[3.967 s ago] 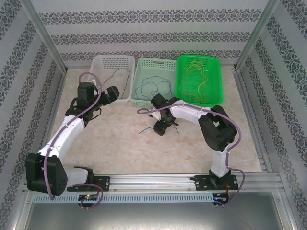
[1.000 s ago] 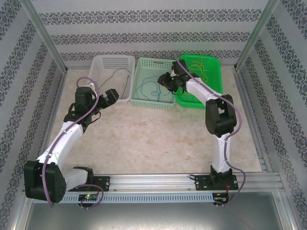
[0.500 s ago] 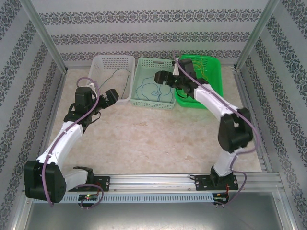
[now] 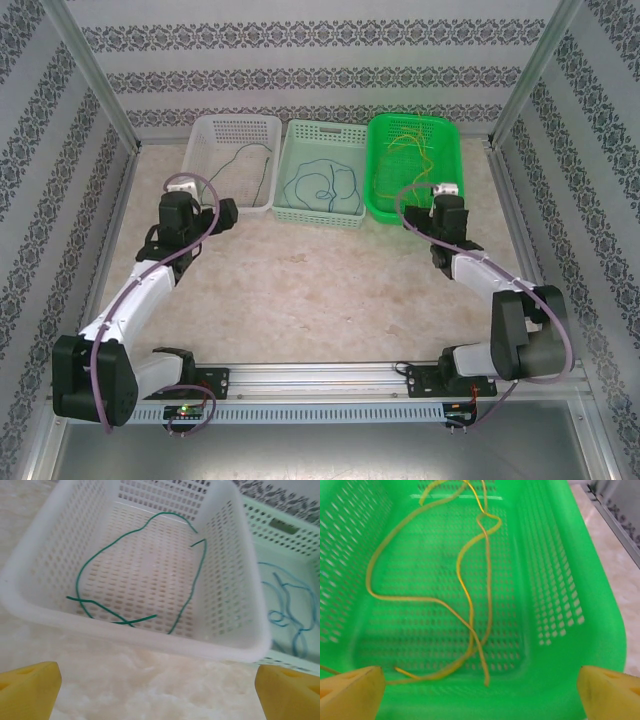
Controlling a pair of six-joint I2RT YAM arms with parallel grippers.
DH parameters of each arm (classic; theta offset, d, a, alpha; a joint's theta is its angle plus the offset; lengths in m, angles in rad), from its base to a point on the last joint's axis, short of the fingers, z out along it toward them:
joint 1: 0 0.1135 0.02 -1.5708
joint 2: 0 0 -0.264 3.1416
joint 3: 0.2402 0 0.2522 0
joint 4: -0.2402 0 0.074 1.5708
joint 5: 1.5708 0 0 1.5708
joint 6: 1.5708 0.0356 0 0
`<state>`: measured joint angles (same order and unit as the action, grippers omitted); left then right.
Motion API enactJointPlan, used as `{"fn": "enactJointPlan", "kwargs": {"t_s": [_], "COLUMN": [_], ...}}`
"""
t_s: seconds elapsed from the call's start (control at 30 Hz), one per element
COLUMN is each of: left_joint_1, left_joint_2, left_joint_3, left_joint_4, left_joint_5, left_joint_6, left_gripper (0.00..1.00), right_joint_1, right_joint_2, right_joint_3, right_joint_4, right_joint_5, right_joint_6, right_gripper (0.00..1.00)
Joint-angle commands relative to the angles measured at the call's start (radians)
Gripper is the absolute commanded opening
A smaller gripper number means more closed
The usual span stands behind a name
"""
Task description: Untangle the cables
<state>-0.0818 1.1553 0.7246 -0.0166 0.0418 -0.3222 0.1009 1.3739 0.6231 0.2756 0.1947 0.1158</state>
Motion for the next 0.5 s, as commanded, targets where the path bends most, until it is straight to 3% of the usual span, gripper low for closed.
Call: {"fn": "enactJointPlan", "kwargs": {"t_s": [0.0,0.07,0.27,0.47], "left_joint_1": [0.013,0.013,0.013,0.013], "left_joint_2": [0.006,0.015,0.038,0.093], "left_joint_3": [-0.036,-0.046,-0.084,-0.155], "left_joint_4": [0.129,0.13,0.165,0.283], "left_joint_5": [-0.102,-0.129,-0.191,-0.265], "left_joint_6": [0.119,0.143,0.167,0.24], "left_gripper": [1.0,1.0,1.0,1.0], "right_joint_1": [0.008,0.008,-0.014,-0.021], "right_joint_2": [-0.006,-0.004,-0.086,0.038], "right_joint_3": [-0.023,-0.036,-0.137,-0.218], "right_joint_4": [0.241,0.259,0.283,0.484], "right_joint_5": [0.078,0.114,0.036,0.109], "right_joint_6": [-0.093,-0.122,-0.114,-0.07], "right_gripper": [0.98,0.98,0.98,0.98]}}
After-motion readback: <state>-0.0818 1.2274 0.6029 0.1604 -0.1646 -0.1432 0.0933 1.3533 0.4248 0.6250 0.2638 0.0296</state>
